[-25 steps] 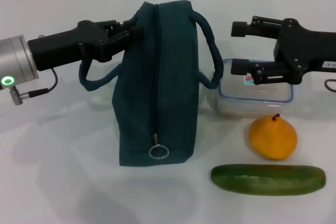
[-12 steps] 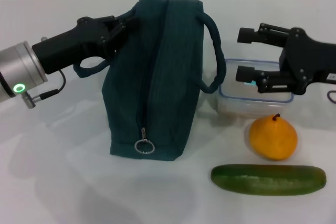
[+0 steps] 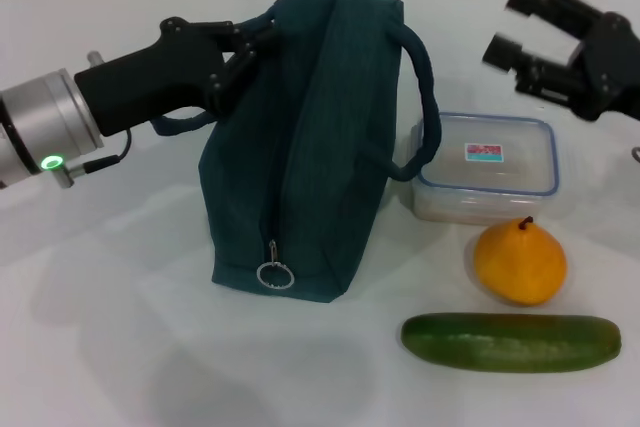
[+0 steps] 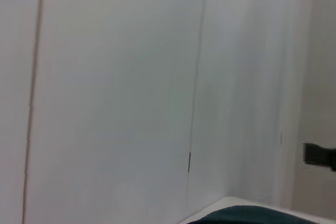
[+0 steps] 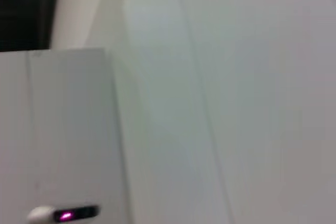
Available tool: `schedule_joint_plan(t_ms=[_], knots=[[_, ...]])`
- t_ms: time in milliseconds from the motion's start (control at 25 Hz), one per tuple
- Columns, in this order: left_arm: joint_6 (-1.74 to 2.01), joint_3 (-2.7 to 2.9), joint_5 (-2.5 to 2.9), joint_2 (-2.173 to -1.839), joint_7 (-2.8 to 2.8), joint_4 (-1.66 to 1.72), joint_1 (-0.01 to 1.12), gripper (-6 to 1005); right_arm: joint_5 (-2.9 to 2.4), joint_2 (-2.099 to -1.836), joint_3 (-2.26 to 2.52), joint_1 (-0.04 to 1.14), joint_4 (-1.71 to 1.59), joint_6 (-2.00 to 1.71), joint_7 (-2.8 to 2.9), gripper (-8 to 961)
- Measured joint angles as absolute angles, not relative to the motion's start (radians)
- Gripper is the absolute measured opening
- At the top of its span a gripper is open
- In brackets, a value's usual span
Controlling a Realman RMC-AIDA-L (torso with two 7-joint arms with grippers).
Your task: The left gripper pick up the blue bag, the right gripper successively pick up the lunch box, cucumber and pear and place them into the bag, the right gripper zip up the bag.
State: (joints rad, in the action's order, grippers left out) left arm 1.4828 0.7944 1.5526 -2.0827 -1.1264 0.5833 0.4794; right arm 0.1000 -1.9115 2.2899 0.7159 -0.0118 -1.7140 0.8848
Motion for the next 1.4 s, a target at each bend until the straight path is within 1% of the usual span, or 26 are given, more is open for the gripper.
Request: schedule_joint_plan(t_ms=[200,280,360,520,720,840,960,1160,1400], knots=[[1.456,0.795,1.554,-2.085,-1.06,0.566,0.493,43,0.101,-1.967,2.182,0.679,-0.016,-1.622,0.837,838],[1.45,0.795,1.553,-2.085,-1.066,0.563,0.502,42,0.087,-1.969,2.18,0.678,-0.016,-1.622,0.838,838],[1.442,0.794,1.544,-2.085,-1.065,0.55,0.507,42,0.059,-1.96,2.189,0.675,-0.017,-1.64,0.848,838],[1.432,0.792,1.516,-2.086,-1.056,0.508,0.505,42,-0.008,-1.929,2.194,0.634,-0.012,-1.69,0.894,838],[1.431,0.792,1.511,-2.089,-1.015,0.455,0.511,42,-0.106,-1.878,2.194,0.53,-0.004,-1.798,0.909,837],[1.431,0.794,1.487,-2.09,-0.999,0.427,0.511,43,-0.181,-1.85,2.194,0.487,-0.002,-1.815,0.909,837],[1.431,0.795,1.479,-2.091,-0.997,0.424,0.512,43,-0.2,-1.843,2.192,0.469,0.023,-1.804,0.91,837],[1.428,0.798,1.455,-2.094,-0.934,0.362,0.552,43,-0.205,-1.855,2.193,0.46,0.082,-1.781,0.91,837],[1.41,0.8,1.433,-2.093,-0.906,0.334,0.578,41,-0.23,-1.858,2.218,0.502,0.087,-1.726,0.957,837]])
